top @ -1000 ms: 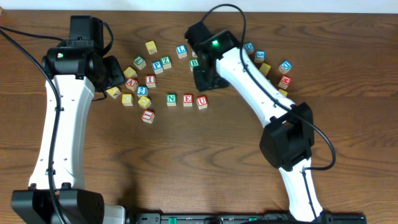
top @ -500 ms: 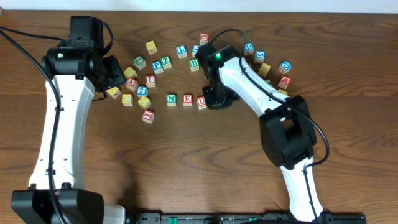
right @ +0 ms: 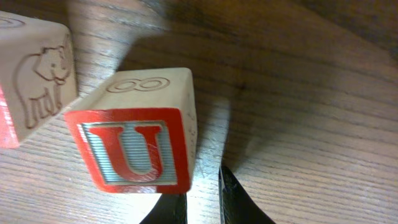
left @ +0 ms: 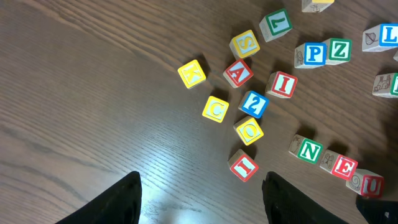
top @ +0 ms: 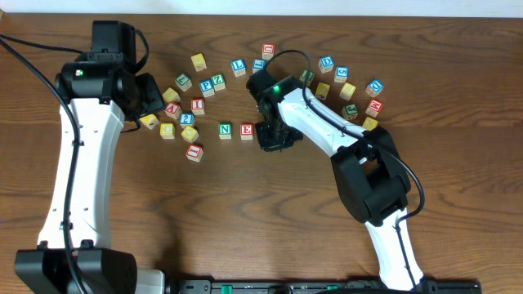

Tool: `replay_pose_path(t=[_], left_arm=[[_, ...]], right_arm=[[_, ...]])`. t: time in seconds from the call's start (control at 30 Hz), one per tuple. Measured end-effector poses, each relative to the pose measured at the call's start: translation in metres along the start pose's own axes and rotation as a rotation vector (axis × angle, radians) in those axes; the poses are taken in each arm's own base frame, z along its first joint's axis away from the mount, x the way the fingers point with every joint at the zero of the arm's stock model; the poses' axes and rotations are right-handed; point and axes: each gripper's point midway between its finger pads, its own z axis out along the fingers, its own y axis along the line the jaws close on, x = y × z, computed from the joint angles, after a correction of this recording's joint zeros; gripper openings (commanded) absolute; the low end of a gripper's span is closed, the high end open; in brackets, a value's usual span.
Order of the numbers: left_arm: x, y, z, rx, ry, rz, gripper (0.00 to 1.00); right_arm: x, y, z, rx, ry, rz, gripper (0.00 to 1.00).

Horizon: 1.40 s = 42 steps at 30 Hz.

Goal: Spell out NEURIPS

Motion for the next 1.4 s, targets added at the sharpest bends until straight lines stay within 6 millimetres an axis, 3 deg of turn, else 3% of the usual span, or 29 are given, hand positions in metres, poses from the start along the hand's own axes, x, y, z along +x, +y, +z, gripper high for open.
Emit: replay_pose_path(t=[0.37,0.73,0.97,1.1,1.23,1.4], left_arm=[[0.0,0.0,0.0,0.0,0.0,0.0,0.61],[0.0,0.0,0.0,0.001,-0.001,0.0,0.61],[0.0,0.0,0.0,0.0,-0.001,-0.001,0.62],[0.0,0.0,0.0,0.0,-0.001,-0.001,0.61],[0.0,0.0,0.0,0.001,-0.001,0.0,0.61],[0.001,0.0,0.0,-0.001,0.002,0.0,0.61]], right_arm=[[-0.007,0.02,0.001,-0.021,-0.049,-0.03,0.15],[-0.015,0.024,0.0,-0.035,-0.083,-0.032,0.12],[-0.004,0.023,-0.002,-0.033,-0.034,-0.022,0.07],[0.002,0.022,-0.021,-0.026,0.009,-0.018,0.07],[-0.014,0.024,-0.058,-0.045,-0.034,-0.02,0.1],[-0.036,0.012,-0.097,-0.069,-0.106,0.004,0.13]])
